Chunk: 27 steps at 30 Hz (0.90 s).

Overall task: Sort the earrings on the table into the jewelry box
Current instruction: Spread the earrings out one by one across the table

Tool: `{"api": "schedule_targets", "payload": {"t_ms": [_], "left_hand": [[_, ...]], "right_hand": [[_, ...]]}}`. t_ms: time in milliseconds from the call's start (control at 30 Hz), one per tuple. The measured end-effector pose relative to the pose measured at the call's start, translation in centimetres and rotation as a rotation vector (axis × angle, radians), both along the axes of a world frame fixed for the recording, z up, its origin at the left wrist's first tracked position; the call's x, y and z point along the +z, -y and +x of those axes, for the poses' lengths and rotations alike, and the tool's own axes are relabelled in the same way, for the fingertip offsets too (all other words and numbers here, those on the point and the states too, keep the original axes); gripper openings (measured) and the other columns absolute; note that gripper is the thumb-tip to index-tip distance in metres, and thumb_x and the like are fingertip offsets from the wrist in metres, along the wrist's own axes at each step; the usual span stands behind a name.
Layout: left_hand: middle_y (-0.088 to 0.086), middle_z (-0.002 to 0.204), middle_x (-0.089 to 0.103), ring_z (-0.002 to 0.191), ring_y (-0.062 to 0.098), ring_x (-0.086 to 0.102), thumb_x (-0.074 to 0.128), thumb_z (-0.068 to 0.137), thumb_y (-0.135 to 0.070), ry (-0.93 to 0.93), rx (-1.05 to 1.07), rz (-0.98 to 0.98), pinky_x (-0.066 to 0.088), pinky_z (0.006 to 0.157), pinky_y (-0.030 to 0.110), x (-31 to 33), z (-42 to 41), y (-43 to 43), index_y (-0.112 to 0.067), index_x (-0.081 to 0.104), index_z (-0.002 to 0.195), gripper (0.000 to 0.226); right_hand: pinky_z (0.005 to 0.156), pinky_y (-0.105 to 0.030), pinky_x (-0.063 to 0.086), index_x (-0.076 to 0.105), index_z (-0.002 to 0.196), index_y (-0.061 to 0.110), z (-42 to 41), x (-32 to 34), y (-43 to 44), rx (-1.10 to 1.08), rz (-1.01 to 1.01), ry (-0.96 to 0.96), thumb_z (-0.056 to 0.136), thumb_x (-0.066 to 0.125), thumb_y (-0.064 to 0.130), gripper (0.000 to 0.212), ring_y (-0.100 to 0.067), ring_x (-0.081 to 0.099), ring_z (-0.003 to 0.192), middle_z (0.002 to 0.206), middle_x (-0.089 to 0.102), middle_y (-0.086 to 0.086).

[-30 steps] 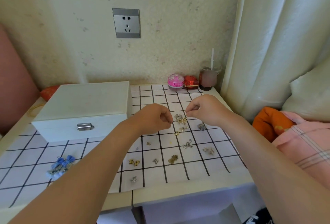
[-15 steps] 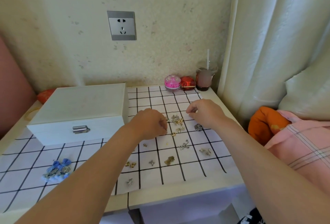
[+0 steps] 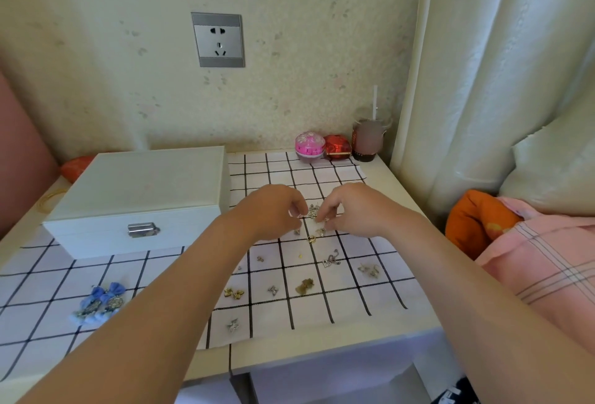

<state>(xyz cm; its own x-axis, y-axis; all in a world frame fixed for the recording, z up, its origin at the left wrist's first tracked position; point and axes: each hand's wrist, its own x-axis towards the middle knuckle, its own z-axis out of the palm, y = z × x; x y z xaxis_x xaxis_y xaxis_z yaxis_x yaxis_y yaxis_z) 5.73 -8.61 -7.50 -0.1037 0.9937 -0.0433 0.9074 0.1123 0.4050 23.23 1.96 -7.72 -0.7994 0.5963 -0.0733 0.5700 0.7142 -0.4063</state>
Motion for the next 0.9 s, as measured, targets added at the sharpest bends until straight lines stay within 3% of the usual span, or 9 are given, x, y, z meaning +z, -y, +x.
{"api": "schedule_targets", "payload": {"t_ms": [200, 267, 300, 367, 467, 600, 667, 767, 900], "left_hand": [[-0.016, 0.097, 0.068, 0.076, -0.006, 0.054, 0.070, 0.088, -0.025, 0.088, 0.004, 0.043, 0.039, 0.068, 0.010, -0.1, 0.2, 0.6, -0.030, 0.069, 0.104, 0.017], [-0.016, 0.097, 0.068, 0.077, -0.006, 0.055, 0.070, 0.088, -0.025, 0.113, 0.018, 0.052, 0.039, 0.067, 0.010, -0.2, 0.1, 0.7, -0.030, 0.069, 0.105, 0.018], [-0.016, 0.097, 0.068, 0.077, -0.005, 0.056, 0.070, 0.087, -0.026, 0.131, 0.026, 0.064, 0.040, 0.067, 0.011, -0.2, 0.1, 0.7, -0.030, 0.068, 0.106, 0.019], [-0.016, 0.096, 0.070, 0.079, -0.003, 0.060, 0.071, 0.087, -0.030, 0.212, 0.045, 0.095, 0.043, 0.067, 0.015, 0.0, 0.2, 0.5, -0.031, 0.066, 0.108, 0.022], [-0.014, 0.086, 0.074, 0.070, -0.005, 0.064, 0.075, 0.085, -0.031, 0.405, 0.103, 0.152, 0.043, 0.055, 0.013, 0.4, 1.0, 0.2, -0.031, 0.066, 0.103, 0.020], [-0.009, 0.079, 0.074, 0.071, 0.002, 0.067, 0.080, 0.081, -0.024, 0.523, 0.220, 0.252, 0.051, 0.067, 0.016, 0.7, 1.3, -0.4, -0.025, 0.072, 0.089, 0.012], [-0.009, 0.078, 0.073, 0.071, 0.004, 0.067, 0.079, 0.081, -0.025, 0.500, 0.249, 0.236, 0.051, 0.067, 0.017, 0.6, 1.1, -0.4, -0.026, 0.073, 0.088, 0.010], [-0.009, 0.082, 0.072, 0.070, 0.006, 0.065, 0.074, 0.085, -0.025, 0.443, 0.237, 0.186, 0.046, 0.060, 0.018, 0.4, 0.9, -0.3, -0.028, 0.070, 0.092, 0.009], [-0.010, 0.083, 0.071, 0.073, 0.008, 0.066, 0.071, 0.086, -0.028, 0.393, 0.213, 0.150, 0.045, 0.045, 0.020, 0.5, 1.1, 0.0, -0.030, 0.070, 0.092, 0.006]], "right_hand": [[0.077, -0.026, 0.052, 0.078, 0.091, 0.033, -0.5, 0.2, 0.2, -0.010, 0.002, 0.009, 0.086, 0.075, 0.025, 0.010, 0.001, 0.062, 0.084, 0.088, 0.067, 0.021], [0.063, -0.022, 0.050, 0.078, 0.091, 0.031, -0.6, 0.3, 0.1, -0.031, -0.013, -0.022, 0.089, 0.072, 0.026, 0.008, 0.004, 0.062, 0.071, 0.095, 0.069, 0.016], [0.059, -0.021, 0.050, 0.077, 0.090, 0.030, -0.6, 0.3, 0.0, -0.050, -0.042, -0.062, 0.090, 0.072, 0.027, 0.007, 0.004, 0.062, 0.064, 0.096, 0.070, 0.015], [0.065, -0.025, 0.052, 0.075, 0.084, 0.034, -0.7, 0.4, -0.2, -0.079, -0.101, -0.170, 0.088, 0.073, 0.028, 0.008, 0.002, 0.065, 0.067, 0.092, 0.070, 0.017], [0.065, -0.009, 0.039, 0.074, 0.084, 0.032, -0.9, 0.8, -0.1, -0.099, -0.165, -0.336, 0.088, 0.074, 0.022, 0.011, 0.014, 0.058, 0.066, 0.084, 0.070, 0.017], [0.058, -0.006, 0.040, 0.075, 0.089, 0.027, -0.8, 0.9, 0.2, -0.148, -0.242, -0.490, 0.083, 0.079, 0.019, 0.010, 0.012, 0.057, 0.061, 0.080, 0.069, 0.013], [0.067, -0.013, 0.042, 0.074, 0.086, 0.032, -0.4, 0.8, -0.3, -0.144, -0.184, -0.419, 0.080, 0.082, 0.021, 0.015, 0.006, 0.062, 0.072, 0.083, 0.069, 0.012], [0.076, -0.028, 0.053, 0.073, 0.078, 0.041, 0.2, 0.5, -0.6, -0.074, -0.084, -0.126, 0.081, 0.080, 0.022, 0.020, -0.003, 0.066, 0.084, 0.086, 0.070, 0.018], [0.084, -0.029, 0.053, 0.079, 0.091, 0.034, 0.1, 0.0, -0.1, -0.048, -0.038, 0.051, 0.082, 0.080, 0.024, 0.013, 0.000, 0.062, 0.089, 0.086, 0.066, 0.023]]}}
